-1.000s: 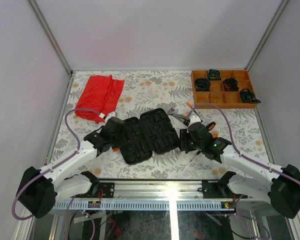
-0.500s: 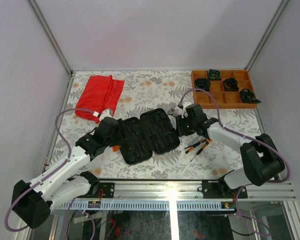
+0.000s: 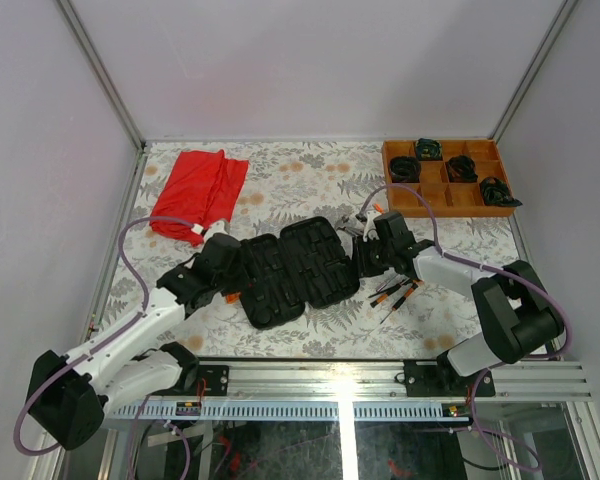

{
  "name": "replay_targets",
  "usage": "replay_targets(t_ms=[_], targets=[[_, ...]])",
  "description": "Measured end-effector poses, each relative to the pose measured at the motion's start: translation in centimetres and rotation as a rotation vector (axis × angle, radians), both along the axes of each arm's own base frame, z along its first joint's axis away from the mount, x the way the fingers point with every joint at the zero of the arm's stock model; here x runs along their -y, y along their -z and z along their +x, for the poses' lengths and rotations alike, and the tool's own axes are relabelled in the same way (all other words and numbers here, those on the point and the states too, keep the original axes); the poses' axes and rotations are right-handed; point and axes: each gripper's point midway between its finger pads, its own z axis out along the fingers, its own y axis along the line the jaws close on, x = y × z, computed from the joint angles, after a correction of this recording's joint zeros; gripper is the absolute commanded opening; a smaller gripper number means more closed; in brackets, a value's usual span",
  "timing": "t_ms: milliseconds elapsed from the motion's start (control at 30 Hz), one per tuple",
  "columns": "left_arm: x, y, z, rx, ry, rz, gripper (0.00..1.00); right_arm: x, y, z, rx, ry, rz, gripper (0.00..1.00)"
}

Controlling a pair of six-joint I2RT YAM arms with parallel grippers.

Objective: Sort the tools into containers
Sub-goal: Move the storage box to the center of the board.

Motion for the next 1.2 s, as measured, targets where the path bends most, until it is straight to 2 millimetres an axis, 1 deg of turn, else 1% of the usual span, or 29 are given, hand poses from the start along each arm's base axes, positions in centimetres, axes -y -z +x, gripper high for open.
replay_targets(t_ms=[67, 133, 367, 533, 733, 900, 933, 1033, 1100, 1200], targets=[[0.2, 0.2, 0.0, -0.010, 0.007, -0.003, 0.65, 0.2, 0.4, -0.4, -0.020, 0.011, -0.001, 0.31], [0.4, 0.4, 0.0, -0.017, 0.012, -0.005, 0.65, 0.3, 0.7, -0.7, -0.034, 0.027, 0.003, 0.27], [0.9, 0.9, 0.0, -0.030, 0.028, -0.017, 0.65, 0.6, 0.5, -0.8, -0.037, 0.094, 0.021, 0.13], [1.5, 1.6, 0.0, -0.053, 0.047, -0.027, 0.64, 1.0, 0.5, -2.5, -0.042, 0.175, 0.069, 0.07], [2.2, 2.5, 0.1, -0.081, 0.067, -0.032, 0.65, -0.2, 0.5, -5.7, -0.033, 0.216, 0.104, 0.06], [2.6, 3.1, 0.0, -0.095, 0.087, -0.026, 0.65, -0.8, 0.5, -8.6, -0.046, 0.242, 0.137, 0.13], [2.8, 3.2, 0.0, -0.097, 0.091, -0.026, 0.65, -0.7, 0.5, -9.0, -0.051, 0.250, 0.146, 0.17], [3.1, 3.6, -0.1, -0.105, 0.103, -0.023, 0.65, -0.2, 0.4, -9.7, -0.058, 0.270, 0.143, 0.36], [3.4, 3.9, -0.1, -0.110, 0.111, -0.021, 0.65, 0.5, 0.2, -9.9, -0.052, 0.285, 0.127, 0.47], [3.8, 4.3, -0.3, -0.121, 0.123, -0.015, 0.65, 1.7, -1.0, -9.8, 0.001, 0.305, 0.114, 0.55]])
